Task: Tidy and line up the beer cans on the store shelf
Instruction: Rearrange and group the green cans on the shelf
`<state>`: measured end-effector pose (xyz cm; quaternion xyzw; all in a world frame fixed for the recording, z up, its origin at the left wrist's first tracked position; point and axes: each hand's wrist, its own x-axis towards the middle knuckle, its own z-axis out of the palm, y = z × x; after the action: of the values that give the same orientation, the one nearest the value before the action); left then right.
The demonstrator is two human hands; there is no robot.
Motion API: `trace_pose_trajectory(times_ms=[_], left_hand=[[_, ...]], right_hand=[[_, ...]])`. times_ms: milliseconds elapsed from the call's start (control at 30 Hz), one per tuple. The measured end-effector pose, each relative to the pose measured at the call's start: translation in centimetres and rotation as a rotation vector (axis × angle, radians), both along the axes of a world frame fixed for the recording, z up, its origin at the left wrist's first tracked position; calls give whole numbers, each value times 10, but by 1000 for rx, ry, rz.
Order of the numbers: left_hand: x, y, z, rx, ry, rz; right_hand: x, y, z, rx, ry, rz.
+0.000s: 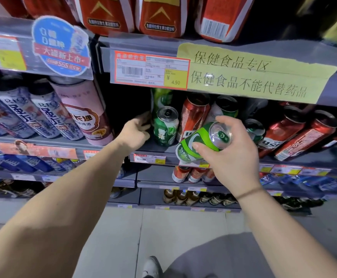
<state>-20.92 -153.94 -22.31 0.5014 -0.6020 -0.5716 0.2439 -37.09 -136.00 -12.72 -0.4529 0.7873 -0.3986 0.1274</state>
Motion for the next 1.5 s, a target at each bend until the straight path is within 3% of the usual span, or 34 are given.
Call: trace_pose_trajectory(times_ms=[133,333,633,867,1233,1400,1500], left_hand=[[-8,18,7,-29,-49,-129],[-27,39,-8,-257,-130,106],[37,66,15,-320,6,362],[65,92,23,-341,-34,322],[45,106,18,-239,7,251],[32,103,17,-222,17,216],[25,101,15,-224,14,194]], right_hand=[[6,-5,1,9,10,-2],[15,-7,3,6,7,7],[50,-40,17,131,101,78],[67,-90,15,287,329,238],[43,-78,10,258,365,300],[11,-59,14,207,460,125],[-6,-57,28,383,445,67]])
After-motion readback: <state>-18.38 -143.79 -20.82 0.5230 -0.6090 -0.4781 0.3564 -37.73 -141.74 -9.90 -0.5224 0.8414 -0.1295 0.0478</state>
